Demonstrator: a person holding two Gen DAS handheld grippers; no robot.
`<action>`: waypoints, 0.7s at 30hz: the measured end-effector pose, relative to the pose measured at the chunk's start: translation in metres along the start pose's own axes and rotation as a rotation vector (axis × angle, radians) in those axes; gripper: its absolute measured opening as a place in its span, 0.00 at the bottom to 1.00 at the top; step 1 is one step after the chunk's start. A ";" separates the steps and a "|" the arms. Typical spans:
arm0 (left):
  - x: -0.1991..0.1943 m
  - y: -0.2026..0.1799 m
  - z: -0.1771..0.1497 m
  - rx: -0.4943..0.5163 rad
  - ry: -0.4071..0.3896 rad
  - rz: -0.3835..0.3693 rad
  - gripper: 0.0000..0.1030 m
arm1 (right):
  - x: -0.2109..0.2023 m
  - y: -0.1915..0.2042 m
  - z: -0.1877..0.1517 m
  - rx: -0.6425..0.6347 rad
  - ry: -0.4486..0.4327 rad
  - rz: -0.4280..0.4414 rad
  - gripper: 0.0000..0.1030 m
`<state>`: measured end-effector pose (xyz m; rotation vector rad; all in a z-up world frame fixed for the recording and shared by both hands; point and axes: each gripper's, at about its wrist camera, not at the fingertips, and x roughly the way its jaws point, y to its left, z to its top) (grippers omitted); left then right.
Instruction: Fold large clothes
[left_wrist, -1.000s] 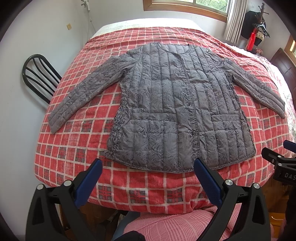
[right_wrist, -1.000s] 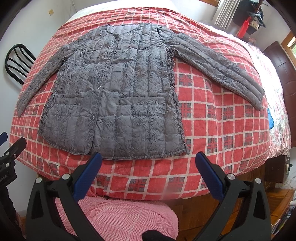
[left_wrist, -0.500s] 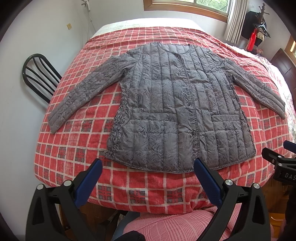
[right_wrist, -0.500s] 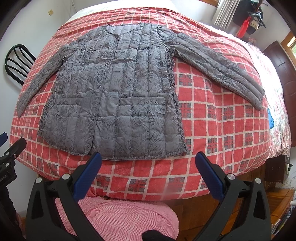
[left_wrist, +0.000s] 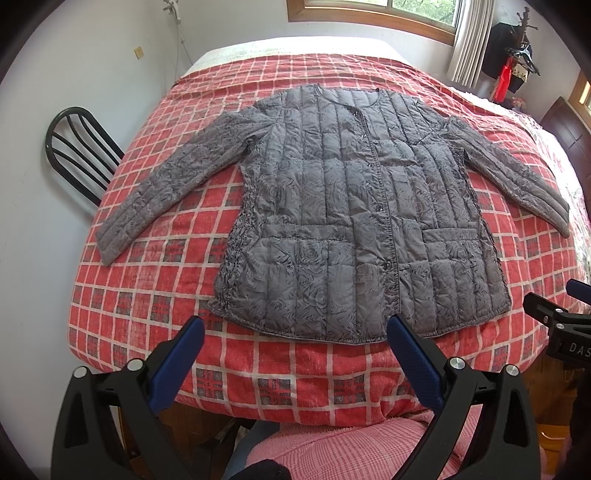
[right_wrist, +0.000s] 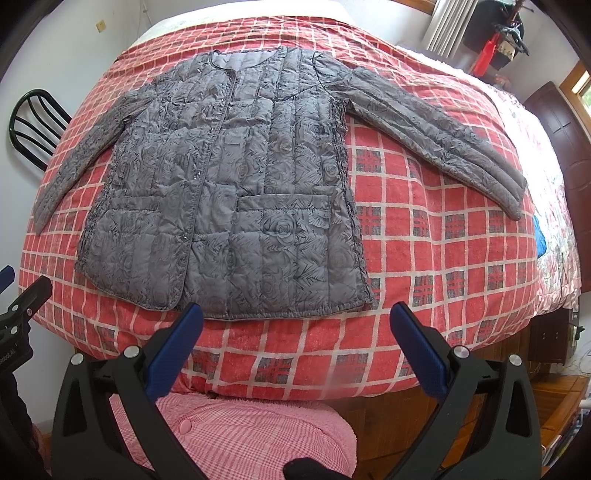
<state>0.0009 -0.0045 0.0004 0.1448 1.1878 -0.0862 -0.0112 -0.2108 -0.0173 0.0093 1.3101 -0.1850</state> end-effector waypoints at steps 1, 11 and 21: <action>0.000 0.000 0.000 0.000 0.000 0.000 0.96 | 0.000 0.000 0.000 0.000 0.000 -0.001 0.97; 0.001 0.002 0.004 0.004 0.003 -0.001 0.96 | 0.003 -0.002 0.005 0.007 0.001 -0.004 0.97; 0.034 -0.008 0.038 0.041 -0.018 -0.031 0.96 | 0.030 -0.056 0.024 0.159 -0.101 0.089 0.97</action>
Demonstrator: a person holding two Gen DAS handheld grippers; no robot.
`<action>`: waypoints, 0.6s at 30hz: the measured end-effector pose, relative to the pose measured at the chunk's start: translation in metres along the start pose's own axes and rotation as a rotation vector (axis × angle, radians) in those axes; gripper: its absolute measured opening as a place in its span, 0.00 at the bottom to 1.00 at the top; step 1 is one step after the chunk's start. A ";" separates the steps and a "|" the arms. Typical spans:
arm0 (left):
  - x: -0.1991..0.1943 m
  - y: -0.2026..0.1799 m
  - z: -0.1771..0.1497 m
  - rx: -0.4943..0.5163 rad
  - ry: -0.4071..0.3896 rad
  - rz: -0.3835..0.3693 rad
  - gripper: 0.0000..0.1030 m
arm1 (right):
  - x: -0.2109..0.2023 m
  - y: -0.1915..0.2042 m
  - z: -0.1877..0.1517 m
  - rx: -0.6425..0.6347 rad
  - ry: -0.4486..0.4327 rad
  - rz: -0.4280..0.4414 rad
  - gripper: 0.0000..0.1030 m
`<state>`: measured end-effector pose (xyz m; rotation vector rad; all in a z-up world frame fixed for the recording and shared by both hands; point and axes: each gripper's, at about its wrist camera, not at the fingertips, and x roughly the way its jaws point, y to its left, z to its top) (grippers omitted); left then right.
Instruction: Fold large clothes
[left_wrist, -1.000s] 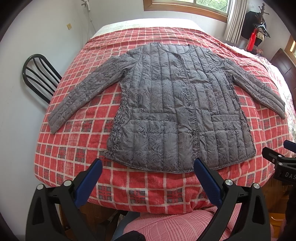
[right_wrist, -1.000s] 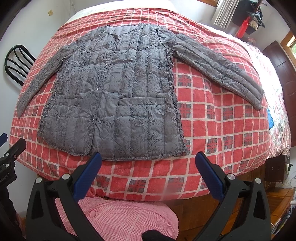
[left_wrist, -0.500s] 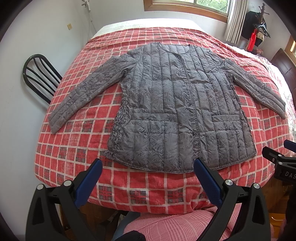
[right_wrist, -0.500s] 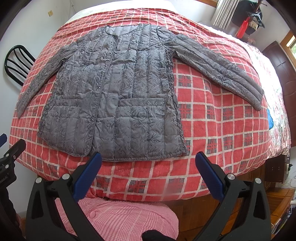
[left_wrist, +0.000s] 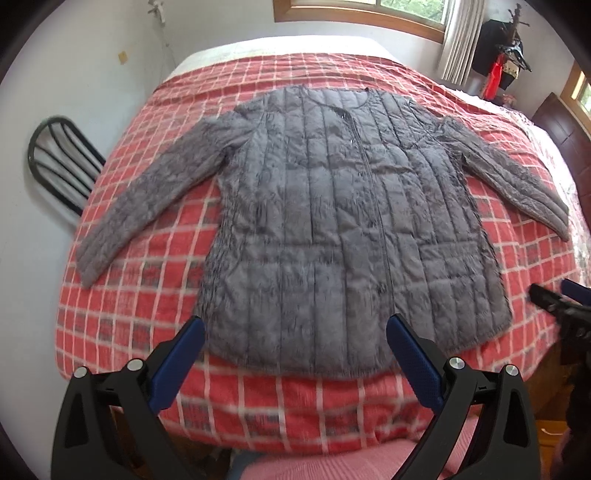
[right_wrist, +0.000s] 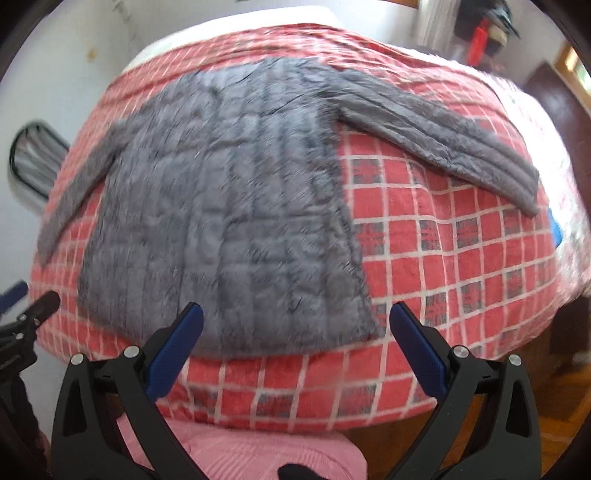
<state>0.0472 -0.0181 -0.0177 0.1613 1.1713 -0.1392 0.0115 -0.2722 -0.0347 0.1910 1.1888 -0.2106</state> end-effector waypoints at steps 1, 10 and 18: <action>0.005 -0.007 0.011 0.028 -0.020 0.016 0.96 | 0.000 -0.012 0.003 0.031 -0.024 -0.003 0.97; 0.043 -0.098 0.128 0.162 -0.176 -0.138 0.96 | 0.006 -0.184 0.054 0.323 -0.165 -0.018 0.97; 0.109 -0.212 0.234 0.218 -0.096 -0.283 0.80 | 0.042 -0.325 0.106 0.471 -0.177 -0.007 0.97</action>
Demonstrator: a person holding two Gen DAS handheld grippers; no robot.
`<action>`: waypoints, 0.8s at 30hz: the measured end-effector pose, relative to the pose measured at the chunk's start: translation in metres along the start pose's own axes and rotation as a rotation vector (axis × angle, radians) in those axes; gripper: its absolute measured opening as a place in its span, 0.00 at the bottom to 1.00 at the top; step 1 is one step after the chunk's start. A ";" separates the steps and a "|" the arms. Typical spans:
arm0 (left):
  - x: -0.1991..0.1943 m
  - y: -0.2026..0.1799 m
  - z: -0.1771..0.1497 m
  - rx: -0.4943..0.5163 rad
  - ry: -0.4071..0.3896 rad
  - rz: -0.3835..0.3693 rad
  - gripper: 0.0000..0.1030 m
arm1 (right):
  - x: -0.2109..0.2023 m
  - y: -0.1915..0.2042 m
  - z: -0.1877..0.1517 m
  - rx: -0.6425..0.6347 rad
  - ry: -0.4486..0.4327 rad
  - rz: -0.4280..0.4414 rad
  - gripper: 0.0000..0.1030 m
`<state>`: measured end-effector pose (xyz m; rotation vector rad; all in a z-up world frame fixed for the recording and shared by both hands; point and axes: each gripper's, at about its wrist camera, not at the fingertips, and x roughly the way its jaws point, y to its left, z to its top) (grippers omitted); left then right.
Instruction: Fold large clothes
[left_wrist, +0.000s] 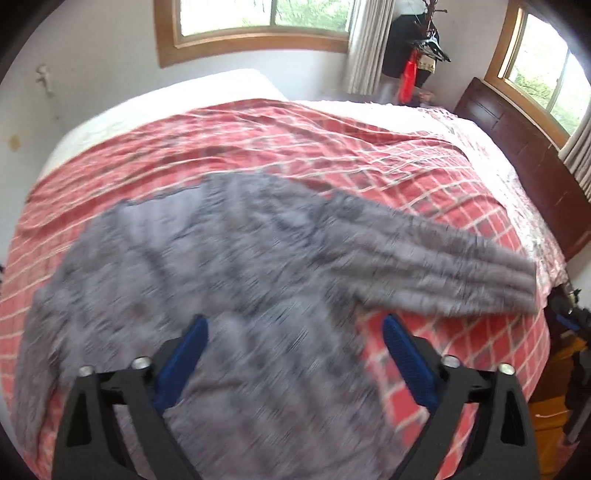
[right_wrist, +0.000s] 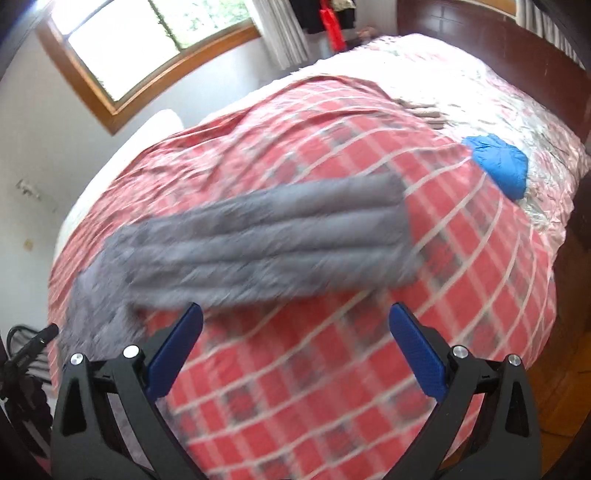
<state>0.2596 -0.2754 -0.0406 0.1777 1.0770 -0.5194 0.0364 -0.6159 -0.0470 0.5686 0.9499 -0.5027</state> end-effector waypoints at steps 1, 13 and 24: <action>0.014 -0.005 0.010 -0.008 0.028 -0.026 0.76 | 0.012 -0.012 0.011 0.016 0.019 -0.002 0.97; 0.123 -0.016 0.037 -0.069 0.228 -0.090 0.32 | 0.085 -0.073 0.056 0.087 0.150 0.063 0.67; 0.125 0.018 0.032 -0.107 0.221 -0.110 0.22 | 0.050 -0.035 0.061 0.025 0.086 0.238 0.10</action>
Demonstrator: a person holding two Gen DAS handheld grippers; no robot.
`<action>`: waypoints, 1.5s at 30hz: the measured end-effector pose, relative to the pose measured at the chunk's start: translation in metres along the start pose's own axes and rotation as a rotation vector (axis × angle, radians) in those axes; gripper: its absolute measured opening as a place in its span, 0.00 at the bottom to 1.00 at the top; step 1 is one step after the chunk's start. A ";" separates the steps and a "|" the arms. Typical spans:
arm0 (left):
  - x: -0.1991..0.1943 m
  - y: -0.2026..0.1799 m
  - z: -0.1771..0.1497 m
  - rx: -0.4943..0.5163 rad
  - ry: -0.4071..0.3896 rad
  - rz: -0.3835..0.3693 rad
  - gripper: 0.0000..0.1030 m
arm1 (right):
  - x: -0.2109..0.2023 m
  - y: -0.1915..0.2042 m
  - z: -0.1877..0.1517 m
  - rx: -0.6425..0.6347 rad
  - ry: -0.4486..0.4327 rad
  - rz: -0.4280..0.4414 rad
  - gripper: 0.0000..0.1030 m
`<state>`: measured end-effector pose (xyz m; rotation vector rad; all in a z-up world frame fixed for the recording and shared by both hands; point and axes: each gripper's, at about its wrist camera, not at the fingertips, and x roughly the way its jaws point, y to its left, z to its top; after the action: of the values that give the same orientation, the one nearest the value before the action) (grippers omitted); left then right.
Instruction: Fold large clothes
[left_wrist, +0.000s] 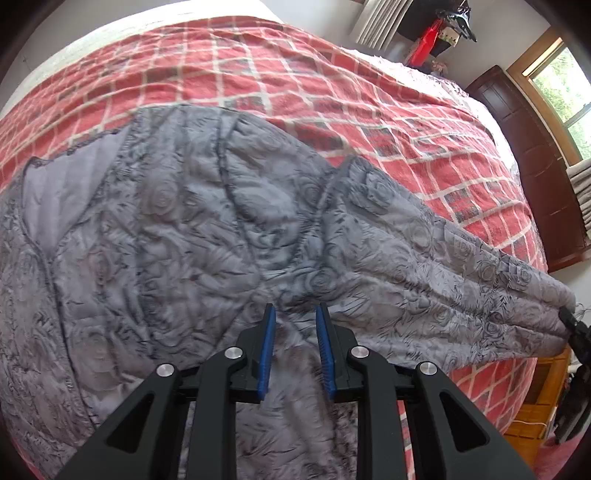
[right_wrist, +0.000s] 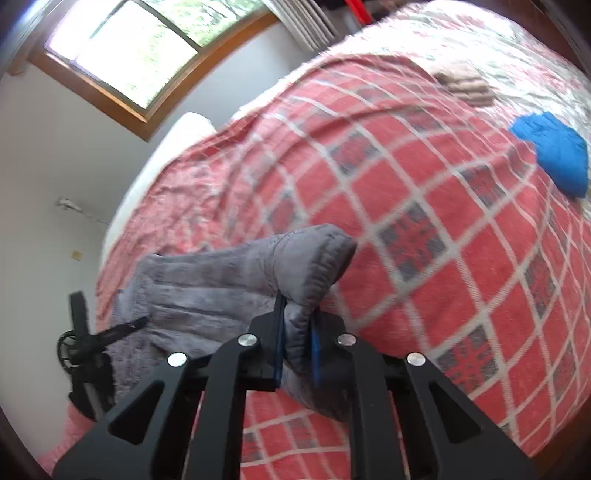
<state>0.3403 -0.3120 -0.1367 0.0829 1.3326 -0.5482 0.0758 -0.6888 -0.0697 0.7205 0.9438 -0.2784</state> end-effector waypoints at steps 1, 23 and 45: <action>0.000 0.003 -0.001 -0.003 0.001 0.005 0.22 | 0.004 -0.001 -0.001 0.001 0.014 -0.060 0.10; -0.097 0.128 -0.041 -0.088 -0.126 0.011 0.22 | 0.057 0.289 -0.026 -0.252 0.147 0.229 0.08; -0.078 0.154 -0.054 -0.176 -0.048 -0.125 0.42 | 0.175 0.335 -0.079 -0.385 0.370 0.329 0.24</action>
<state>0.3468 -0.1329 -0.1156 -0.1581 1.3394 -0.5326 0.2979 -0.3737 -0.0953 0.5653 1.1664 0.3319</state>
